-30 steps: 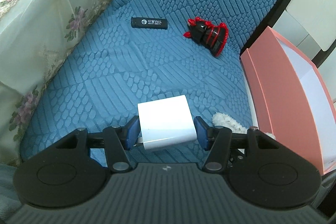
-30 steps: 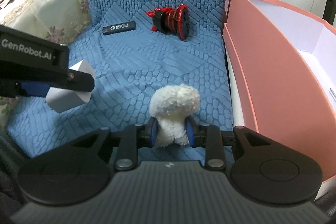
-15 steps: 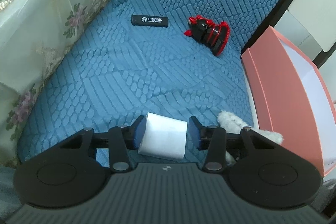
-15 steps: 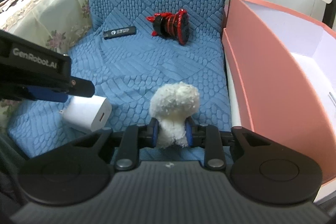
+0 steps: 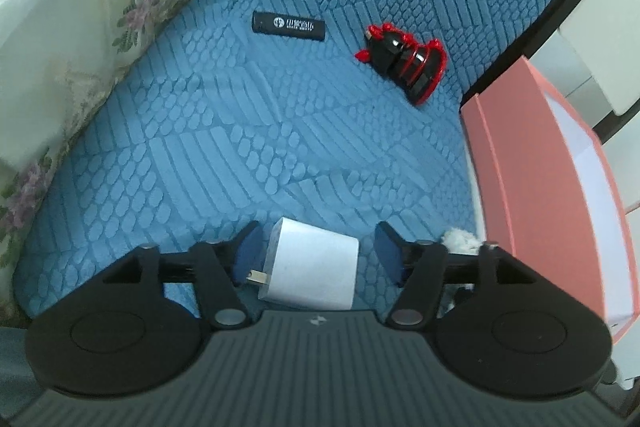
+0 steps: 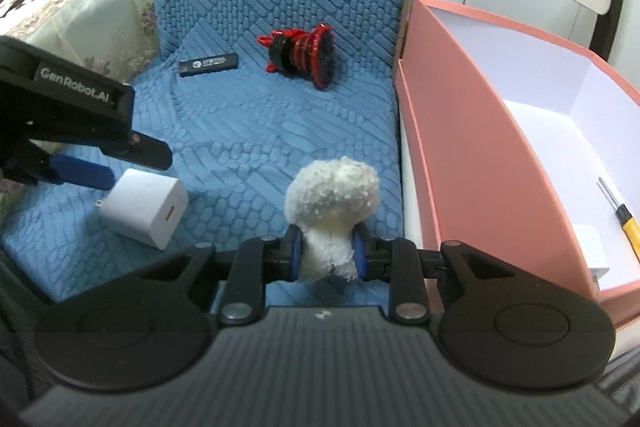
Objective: Organize rigid objects
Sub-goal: 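Lift the plush toy with the right gripper while the left lifts the charger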
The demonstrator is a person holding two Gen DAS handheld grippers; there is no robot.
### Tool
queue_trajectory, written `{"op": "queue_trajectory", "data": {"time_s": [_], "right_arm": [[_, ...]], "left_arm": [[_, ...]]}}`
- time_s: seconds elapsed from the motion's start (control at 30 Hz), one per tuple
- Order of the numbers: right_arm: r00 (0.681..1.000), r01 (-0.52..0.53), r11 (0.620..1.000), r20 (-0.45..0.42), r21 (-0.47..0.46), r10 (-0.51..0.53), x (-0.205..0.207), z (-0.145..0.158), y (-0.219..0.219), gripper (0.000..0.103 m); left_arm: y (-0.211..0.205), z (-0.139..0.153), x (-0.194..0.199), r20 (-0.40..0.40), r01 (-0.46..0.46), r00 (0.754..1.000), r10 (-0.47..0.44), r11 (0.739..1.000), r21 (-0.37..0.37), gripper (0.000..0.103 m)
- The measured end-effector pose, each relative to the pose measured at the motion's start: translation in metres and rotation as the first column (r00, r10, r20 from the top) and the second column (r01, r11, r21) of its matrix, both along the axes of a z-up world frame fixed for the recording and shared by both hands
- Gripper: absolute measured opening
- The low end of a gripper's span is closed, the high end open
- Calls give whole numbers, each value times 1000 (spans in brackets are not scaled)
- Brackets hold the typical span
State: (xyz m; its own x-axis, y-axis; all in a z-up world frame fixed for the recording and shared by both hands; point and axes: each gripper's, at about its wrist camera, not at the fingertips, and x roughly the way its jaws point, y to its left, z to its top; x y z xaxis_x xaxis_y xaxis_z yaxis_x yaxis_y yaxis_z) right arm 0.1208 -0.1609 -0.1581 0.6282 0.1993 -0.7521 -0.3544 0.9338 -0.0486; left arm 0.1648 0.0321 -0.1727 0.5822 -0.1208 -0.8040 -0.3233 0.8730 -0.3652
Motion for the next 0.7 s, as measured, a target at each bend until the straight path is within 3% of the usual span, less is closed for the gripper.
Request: {"op": "queue_trajectory", "data": {"time_s": [0.33,0.47,0.7], "right_arm": [[1000,8,1000,-29,-3,-8,0,-5,-2,29],[1000,5,1000,-30,2,-5,0,-3,-2,29],[999,-7,1000,-46,29,8,-1,2,-3,29]], "left_arm": [[-31,-12,11,-70,134,990,-124,978,160,69],[-40,-14,12,-106,170,983,-148,955,242,58],[-33,-11,6,-70,127,991,-115,972,197,58]]}}
